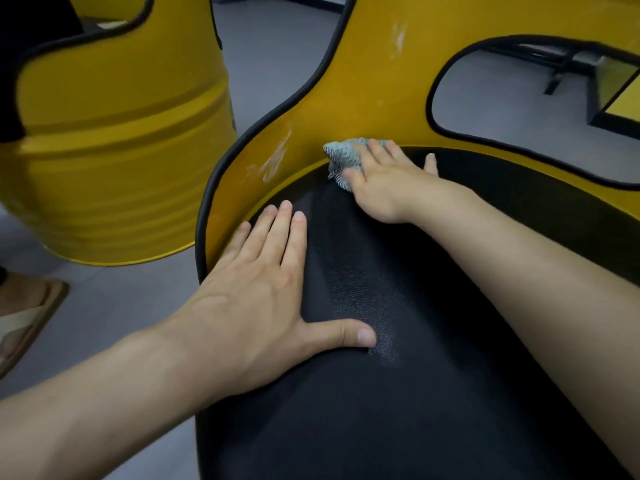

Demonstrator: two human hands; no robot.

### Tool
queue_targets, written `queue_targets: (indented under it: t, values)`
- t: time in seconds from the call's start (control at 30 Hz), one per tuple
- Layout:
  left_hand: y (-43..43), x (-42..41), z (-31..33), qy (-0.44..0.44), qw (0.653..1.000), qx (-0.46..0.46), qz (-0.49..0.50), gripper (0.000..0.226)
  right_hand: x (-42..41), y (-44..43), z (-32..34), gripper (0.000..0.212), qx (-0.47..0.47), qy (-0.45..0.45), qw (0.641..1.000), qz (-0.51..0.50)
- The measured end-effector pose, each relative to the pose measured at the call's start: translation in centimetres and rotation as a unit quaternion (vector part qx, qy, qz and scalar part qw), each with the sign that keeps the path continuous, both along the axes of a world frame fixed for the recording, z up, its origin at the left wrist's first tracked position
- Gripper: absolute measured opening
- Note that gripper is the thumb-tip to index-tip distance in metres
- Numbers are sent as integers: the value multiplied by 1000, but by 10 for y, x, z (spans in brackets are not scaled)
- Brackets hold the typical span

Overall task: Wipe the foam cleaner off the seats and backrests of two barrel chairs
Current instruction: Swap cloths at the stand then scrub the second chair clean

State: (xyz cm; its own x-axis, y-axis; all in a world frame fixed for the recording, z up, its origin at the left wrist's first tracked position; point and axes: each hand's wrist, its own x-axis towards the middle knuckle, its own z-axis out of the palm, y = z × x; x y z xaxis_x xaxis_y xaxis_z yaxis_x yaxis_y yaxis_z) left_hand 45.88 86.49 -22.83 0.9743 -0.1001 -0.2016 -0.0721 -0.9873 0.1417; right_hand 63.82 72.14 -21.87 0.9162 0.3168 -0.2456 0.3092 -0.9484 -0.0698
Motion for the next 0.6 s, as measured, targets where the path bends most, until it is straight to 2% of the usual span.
queue_targets:
  t: [0.17, 0.4, 0.47, 0.53, 0.6]
  values:
    - [0, -1, 0, 0, 1000, -6, -2, 145, -10, -3, -3, 60, 14, -35, 999, 20]
    - [0, -1, -1, -8, 1000, -1, -2, 144, -106, -32, 5, 60, 43, -16, 985, 167]
    - [0, -1, -1, -8, 1000, -6, -1, 141, -128, -58, 9, 60, 17, 1, 982, 186]
    - [-1, 0, -1, -8, 1000, -10, 1, 140, -123, -90, 14, 60, -27, 2, 988, 149]
    - [-1, -1, -1, -5, 1000, -8, -1, 142, -96, -129, 17, 61, -58, -2, 997, 47]
